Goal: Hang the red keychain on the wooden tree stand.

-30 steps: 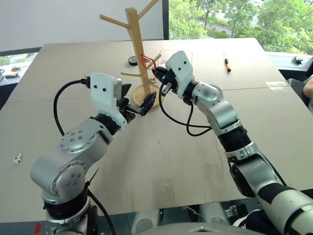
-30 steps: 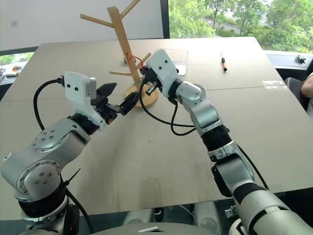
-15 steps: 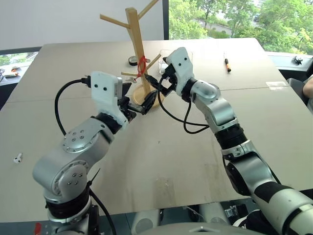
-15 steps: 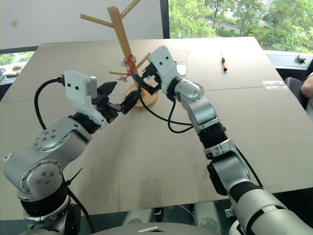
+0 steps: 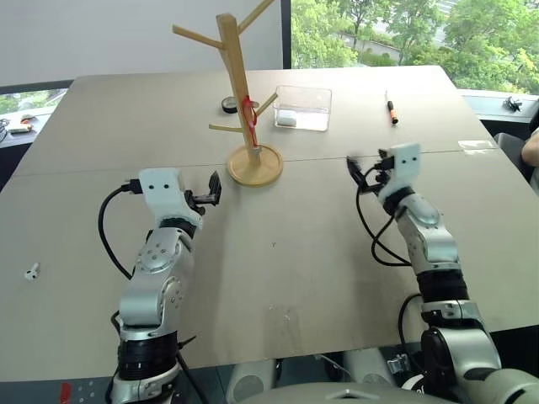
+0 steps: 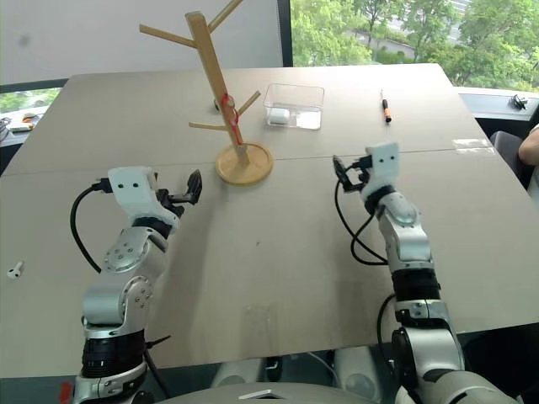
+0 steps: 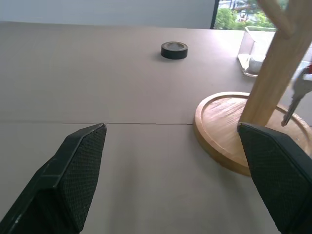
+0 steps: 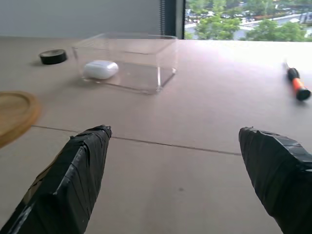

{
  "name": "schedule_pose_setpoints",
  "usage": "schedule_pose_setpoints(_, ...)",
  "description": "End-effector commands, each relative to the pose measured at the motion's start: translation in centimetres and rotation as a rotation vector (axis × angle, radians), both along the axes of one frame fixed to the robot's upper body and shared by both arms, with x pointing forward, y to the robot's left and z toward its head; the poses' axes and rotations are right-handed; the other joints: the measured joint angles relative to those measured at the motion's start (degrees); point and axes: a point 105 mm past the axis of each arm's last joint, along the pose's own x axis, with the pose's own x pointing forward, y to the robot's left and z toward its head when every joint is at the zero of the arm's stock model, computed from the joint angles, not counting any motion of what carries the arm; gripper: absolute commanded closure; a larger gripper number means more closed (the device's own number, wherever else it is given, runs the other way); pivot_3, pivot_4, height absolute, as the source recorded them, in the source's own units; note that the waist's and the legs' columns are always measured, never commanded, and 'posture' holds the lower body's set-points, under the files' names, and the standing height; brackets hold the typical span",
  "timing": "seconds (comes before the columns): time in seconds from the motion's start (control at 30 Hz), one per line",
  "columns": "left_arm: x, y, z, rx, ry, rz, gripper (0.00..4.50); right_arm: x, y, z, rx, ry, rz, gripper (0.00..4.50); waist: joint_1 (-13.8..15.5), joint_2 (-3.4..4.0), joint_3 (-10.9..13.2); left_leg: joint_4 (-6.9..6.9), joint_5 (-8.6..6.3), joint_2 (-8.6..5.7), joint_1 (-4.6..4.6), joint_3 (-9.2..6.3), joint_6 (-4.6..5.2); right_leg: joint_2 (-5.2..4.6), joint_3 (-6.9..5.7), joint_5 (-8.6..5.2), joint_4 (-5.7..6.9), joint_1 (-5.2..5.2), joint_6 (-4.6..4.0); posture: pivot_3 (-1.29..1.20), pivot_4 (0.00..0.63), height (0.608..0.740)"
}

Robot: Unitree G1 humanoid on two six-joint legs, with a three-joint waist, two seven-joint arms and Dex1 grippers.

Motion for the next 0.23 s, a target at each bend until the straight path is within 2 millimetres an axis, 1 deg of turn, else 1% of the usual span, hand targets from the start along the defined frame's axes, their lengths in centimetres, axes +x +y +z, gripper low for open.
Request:
schedule_pose_setpoints(0.03, 0.1, 1.3, 0.9, 0.038, -0.087, 0.052, 0.0, -0.5, -2.2, 1.1, -0.004, -0.088, -0.077, 0.03, -0.02, 0.0, 0.0, 0.01, 0.0, 0.0, 0.0, 0.01, 0.0, 0.0, 0.01, 0.0, 0.0, 0.0, 0.0, 0.0, 0.15, 0.74)
schedule_pose_setpoints(0.13, 0.3, 1.9, 0.5, 0.054, -0.098, 0.058, 0.0, -0.6, -3.2, 0.6, -0.004, -0.092, -0.127, 0.03, -0.1, 0.0, 0.0, 0.01, -0.01, 0.0, 0.02, 0.02, 0.01, 0.0, 0.02, 0.0, 0.01, 0.0, 0.01, 0.0, 0.15, 0.74)
schedule_pose_setpoints(0.23, 0.4, 2.1, 0.2, 0.048, -0.117, 0.047, 0.0, -0.7, -3.7, 0.4, 0.004, -0.105, -0.154, 0.03, -0.15, 0.0, 0.0, 0.01, -0.01, 0.01, 0.02, 0.02, 0.01, 0.0, 0.02, 0.0, 0.01, 0.0, 0.01, 0.0, 0.15, 0.74)
